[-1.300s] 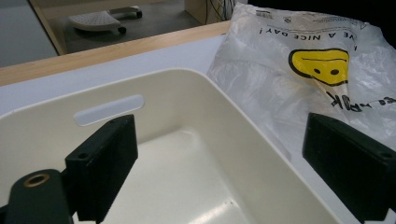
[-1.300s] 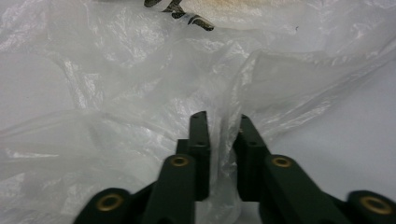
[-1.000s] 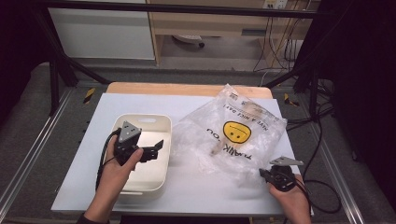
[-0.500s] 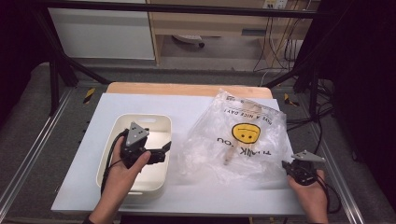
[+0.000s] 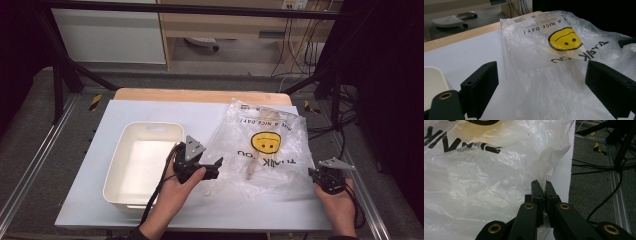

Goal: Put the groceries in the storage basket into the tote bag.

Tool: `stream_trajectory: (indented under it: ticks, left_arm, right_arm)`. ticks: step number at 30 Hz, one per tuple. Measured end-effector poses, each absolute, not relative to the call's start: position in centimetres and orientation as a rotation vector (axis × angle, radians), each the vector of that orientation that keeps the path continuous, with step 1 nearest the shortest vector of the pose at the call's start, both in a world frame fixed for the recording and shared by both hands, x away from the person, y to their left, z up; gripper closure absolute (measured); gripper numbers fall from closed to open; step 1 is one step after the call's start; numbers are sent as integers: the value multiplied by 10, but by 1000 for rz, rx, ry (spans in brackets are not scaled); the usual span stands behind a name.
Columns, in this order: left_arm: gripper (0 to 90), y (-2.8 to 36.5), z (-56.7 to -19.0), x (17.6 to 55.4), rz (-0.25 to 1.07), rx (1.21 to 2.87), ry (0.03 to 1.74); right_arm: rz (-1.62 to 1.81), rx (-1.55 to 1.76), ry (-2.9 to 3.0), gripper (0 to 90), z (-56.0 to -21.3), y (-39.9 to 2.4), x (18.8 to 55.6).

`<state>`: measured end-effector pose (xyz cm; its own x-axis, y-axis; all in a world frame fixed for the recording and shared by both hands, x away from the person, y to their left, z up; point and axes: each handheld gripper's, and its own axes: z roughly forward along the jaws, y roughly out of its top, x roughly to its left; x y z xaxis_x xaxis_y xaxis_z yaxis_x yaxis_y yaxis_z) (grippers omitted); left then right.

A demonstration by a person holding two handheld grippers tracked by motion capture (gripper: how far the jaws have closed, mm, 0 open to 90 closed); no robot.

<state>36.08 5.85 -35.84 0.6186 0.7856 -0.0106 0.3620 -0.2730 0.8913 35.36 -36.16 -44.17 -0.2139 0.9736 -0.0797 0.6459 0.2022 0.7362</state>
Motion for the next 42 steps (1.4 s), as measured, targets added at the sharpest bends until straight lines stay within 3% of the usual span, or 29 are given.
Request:
stream_trajectory:
  ticks: [10, 16, 27, 32, 36, 39, 41, 42]
  left_arm:
    - [99, 26, -397, 389, 516, 1932, 1018]
    - [105, 22, -413, 394, 632, 1981, 1064]
    - [123, 30, -439, 387, 586, 2010, 1124]
    - [132, 27, -446, 386, 507, 2049, 1110]
    - [215, 28, -454, 388, 483, 2076, 1159]
    - [336, 29, -457, 383, 504, 2072, 1131]
    - [491, 30, -458, 382, 479, 2054, 1110]
    - [528, 31, -458, 381, 473, 2059, 1092]
  right_arm:
    - [758, 1512, 1924, 900, -443, -368, 355]
    - [762, 1503, 1928, 900, -442, -367, 353]
    - [760, 1493, 1941, 900, -441, -365, 351]
    - [765, 1485, 1949, 900, -441, -362, 351]
    - [775, 1484, 1954, 900, -440, -361, 349]
    - [788, 1482, 1963, 900, -439, -359, 348]
    - [795, 1479, 1969, 900, -438, -357, 346]
    - [799, 1474, 1971, 900, -438, -357, 346]
